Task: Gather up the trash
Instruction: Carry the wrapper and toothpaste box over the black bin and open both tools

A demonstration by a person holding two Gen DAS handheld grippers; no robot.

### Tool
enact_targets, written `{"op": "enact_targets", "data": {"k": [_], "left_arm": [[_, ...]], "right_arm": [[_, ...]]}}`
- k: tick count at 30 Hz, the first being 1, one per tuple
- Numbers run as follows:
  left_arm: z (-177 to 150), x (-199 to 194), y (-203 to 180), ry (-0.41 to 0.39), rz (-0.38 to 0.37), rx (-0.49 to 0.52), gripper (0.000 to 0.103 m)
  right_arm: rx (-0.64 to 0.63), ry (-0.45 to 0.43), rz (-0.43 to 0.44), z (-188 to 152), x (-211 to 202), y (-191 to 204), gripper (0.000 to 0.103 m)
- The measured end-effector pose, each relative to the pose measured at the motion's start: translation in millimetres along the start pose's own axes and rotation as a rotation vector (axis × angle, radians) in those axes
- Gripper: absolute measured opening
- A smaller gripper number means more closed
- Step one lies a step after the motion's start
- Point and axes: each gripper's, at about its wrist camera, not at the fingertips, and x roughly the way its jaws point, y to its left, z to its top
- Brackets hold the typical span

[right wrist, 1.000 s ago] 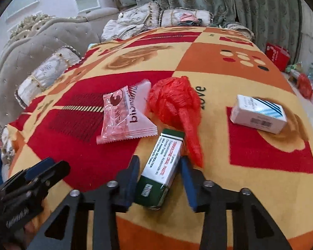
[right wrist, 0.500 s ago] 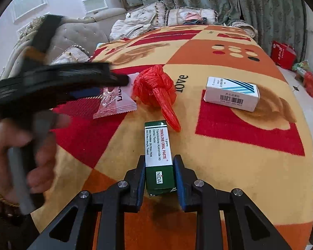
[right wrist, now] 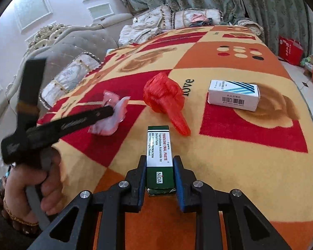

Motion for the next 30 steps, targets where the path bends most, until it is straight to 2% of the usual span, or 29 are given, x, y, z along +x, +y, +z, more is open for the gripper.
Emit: {"op": "enact_targets", "data": {"k": [7, 13, 25, 30], "left_arm": [[-32, -43, -19, -0.013, -0.004, 0.044, 0.021], [-57, -70, -56, -0.053, 0.055, 0.133, 0.021], [-75, -74, -80, -0.054, 0.082, 0.185, 0.021], [-74, -76, -81, -0.046, 0.048, 0.169, 0.021]], "right_arm": [[-0.008, -0.086, 0.035, -9, -41, -3, 0.023], [0.014, -0.105, -0.033, -16, -56, -20, 0.023], [0.000, -0.111, -0.063, -24, -70, -29, 0.023], [0.008, -0.118, -0.057, -24, -74, -33, 0.023]]}}
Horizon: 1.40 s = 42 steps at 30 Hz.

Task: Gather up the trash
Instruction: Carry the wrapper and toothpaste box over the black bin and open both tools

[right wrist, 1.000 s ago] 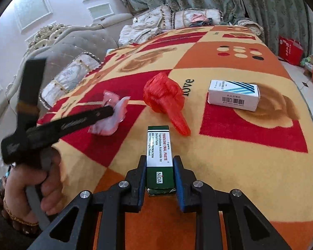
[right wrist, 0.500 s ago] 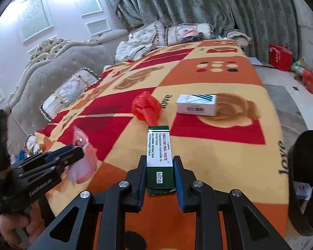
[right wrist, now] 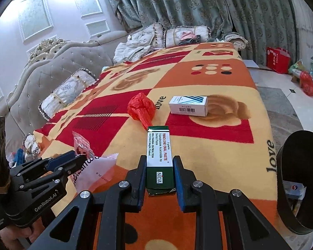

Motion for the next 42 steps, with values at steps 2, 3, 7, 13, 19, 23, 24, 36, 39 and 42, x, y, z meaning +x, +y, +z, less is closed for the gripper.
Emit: {"op": "enact_targets", "data": {"k": [2, 3, 7, 13, 19, 23, 24, 36, 39, 42], "left_arm": [[2, 0, 2, 0.006, -0.046, -0.019, 0.021], [3, -1, 3, 0.003, -0.066, -0.026, 0.020], [6, -6, -1, -0.014, -0.129, -0.017, 0.020], [12, -5, -22, -0.015, -0.182, 0.028, 0.020], [32, -4, -64, -0.029, -0.279, 0.078, 0.019], [48, 3, -98, -0.019, -0.349, 0.106, 0.019], [52, 5, -106, -0.017, -0.363, 0.113, 0.019], [77, 66, -244, 0.133, -0.560, 0.210, 0.021], [73, 78, -257, 0.154, -0.511, 0.242, 0.040], [74, 80, -245, 0.140, -0.504, 0.196, 0.056]], "right_arm": [[0.002, -0.003, -0.002, 0, -1, -2, 0.023], [0.005, -0.004, -0.007, 0, -2, -3, 0.023], [0.032, -0.005, -0.038, 1, -3, -14, 0.023], [0.104, -0.054, -0.091, 5, -22, -47, 0.023], [0.198, -0.097, -0.190, 2, -52, -93, 0.023], [0.273, -0.126, -0.237, -5, -73, -126, 0.023], [0.294, -0.128, -0.248, -7, -78, -135, 0.023], [0.462, -0.084, -0.456, -24, -99, -202, 0.023], [0.527, -0.043, -0.478, -31, -99, -219, 0.024], [0.597, -0.032, -0.489, -38, -102, -233, 0.034]]}}
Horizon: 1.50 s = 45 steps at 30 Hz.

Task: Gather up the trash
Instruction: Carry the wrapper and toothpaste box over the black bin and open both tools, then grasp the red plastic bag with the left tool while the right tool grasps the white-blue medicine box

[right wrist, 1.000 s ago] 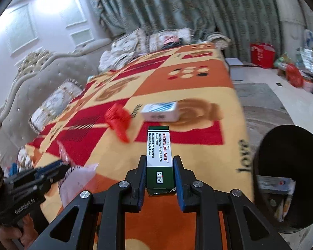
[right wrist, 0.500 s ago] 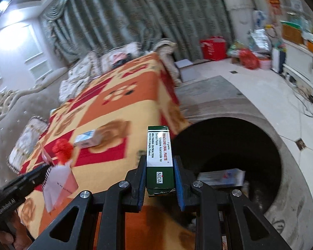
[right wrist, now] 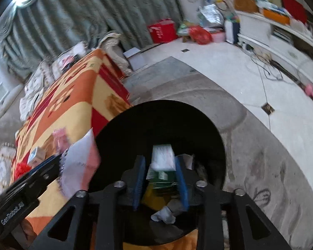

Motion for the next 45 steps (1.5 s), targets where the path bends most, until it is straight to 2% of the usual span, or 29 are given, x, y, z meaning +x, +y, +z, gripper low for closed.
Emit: {"op": "enact_targets", "data": {"k": [5, 12, 16, 18, 21, 23, 26, 30, 33, 35, 38, 40, 41, 43, 44, 45], "left_arm": [[-3, -14, 27, -0.006, -0.035, -0.075, 0.059], [-6, -37, 52, -0.039, -0.038, -0.125, 0.059], [-14, -63, 80, -0.100, 0.058, -0.104, 0.059], [-19, -80, 108, -0.133, 0.143, -0.125, 0.059], [-28, -103, 154, -0.195, 0.259, -0.200, 0.060], [-32, -119, 189, -0.237, 0.299, -0.289, 0.061], [-32, -126, 222, -0.259, 0.311, -0.374, 0.065], [-16, -103, 240, -0.205, 0.283, -0.385, 0.065], [-12, -78, 248, -0.139, 0.340, -0.377, 0.065], [-18, -64, 256, -0.090, 0.388, -0.395, 0.064], [-29, -65, 260, -0.091, 0.386, -0.396, 0.035], [-37, -80, 256, -0.117, 0.405, -0.372, 0.034], [-42, -89, 254, -0.130, 0.405, -0.364, 0.034], [-57, -106, 248, -0.139, 0.379, -0.338, 0.034], [-64, -111, 246, -0.134, 0.364, -0.327, 0.034], [-74, -116, 244, -0.125, 0.347, -0.313, 0.034]], "right_arm": [[0.000, -0.033, -0.027, 1, -4, 11, 0.042], [-0.007, -0.038, -0.042, 1, -2, 23, 0.042], [0.002, -0.075, -0.061, 4, -7, 27, 0.042], [0.014, -0.092, -0.048, 5, -9, 31, 0.042], [-0.018, -0.095, -0.021, 4, -7, 49, 0.042], [-0.048, -0.082, -0.006, 3, -2, 62, 0.042], [-0.099, -0.068, 0.022, -2, 3, 83, 0.042], [-0.168, -0.083, 0.054, -8, 2, 105, 0.042], [-0.234, -0.106, 0.128, -11, -1, 123, 0.042], [-0.297, -0.101, 0.227, -14, -1, 139, 0.042], [-0.355, -0.063, 0.324, -19, 11, 165, 0.042], [-0.399, -0.026, 0.385, -23, 21, 185, 0.043], [-0.428, -0.017, 0.410, -24, 27, 197, 0.044], [-0.512, -0.024, 0.447, -26, 35, 226, 0.054], [-0.557, -0.038, 0.452, -27, 39, 239, 0.070], [-0.592, -0.058, 0.454, -29, 41, 249, 0.082]]}}
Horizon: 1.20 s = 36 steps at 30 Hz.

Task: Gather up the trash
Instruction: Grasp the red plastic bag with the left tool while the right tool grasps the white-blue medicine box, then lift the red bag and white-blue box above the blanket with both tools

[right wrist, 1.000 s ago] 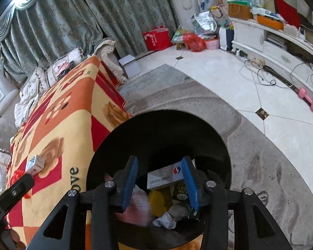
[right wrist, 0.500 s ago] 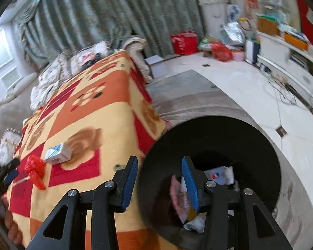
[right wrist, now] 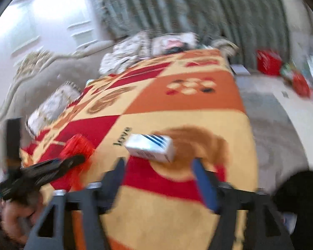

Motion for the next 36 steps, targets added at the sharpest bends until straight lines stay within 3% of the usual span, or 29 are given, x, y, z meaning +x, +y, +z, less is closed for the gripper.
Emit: {"op": "enact_targets", "data": {"k": [3, 5, 9, 12, 13, 15, 16, 18, 21, 27, 33, 36], "left_arm": [[-25, -7, 3, 0.015, -0.049, 0.060, 0.035], [-27, -8, 10, 0.013, -0.098, 0.030, 0.035], [-24, -5, 17, 0.024, -0.112, -0.025, 0.035], [-22, -3, 16, 0.027, -0.116, -0.029, 0.035], [-22, -4, 16, 0.026, -0.119, -0.032, 0.035], [-22, -4, 17, 0.026, -0.122, -0.036, 0.035], [-22, -4, 17, 0.026, -0.122, -0.036, 0.035], [-22, -4, 17, 0.025, -0.123, -0.038, 0.035], [-22, -4, 19, 0.024, -0.127, -0.044, 0.035], [-22, -2, 21, 0.028, -0.136, -0.048, 0.035], [-22, -1, 16, 0.032, -0.110, -0.028, 0.035], [-23, -1, 15, 0.031, -0.100, -0.023, 0.035]], "right_arm": [[-0.152, 0.019, -0.033, 10, 25, 15, 0.088], [-0.218, 0.080, -0.032, 15, 45, 15, 0.088], [-0.314, 0.150, -0.050, 16, 72, 12, 0.088], [-0.310, 0.205, 0.025, 22, 89, 9, 0.086], [-0.314, 0.204, 0.027, 22, 90, 8, 0.083], [-0.329, 0.217, 0.052, 21, 94, 13, 0.054], [-0.346, 0.229, 0.059, 18, 95, 18, 0.047], [-0.362, 0.229, 0.050, 15, 94, 25, 0.041], [-0.329, 0.210, 0.064, 11, 83, 32, 0.039], [-0.140, 0.167, 0.070, -6, 20, 39, 0.039], [0.000, 0.136, -0.021, -47, -24, 35, 0.039], [0.008, 0.119, -0.048, -54, -33, 38, 0.039]]}}
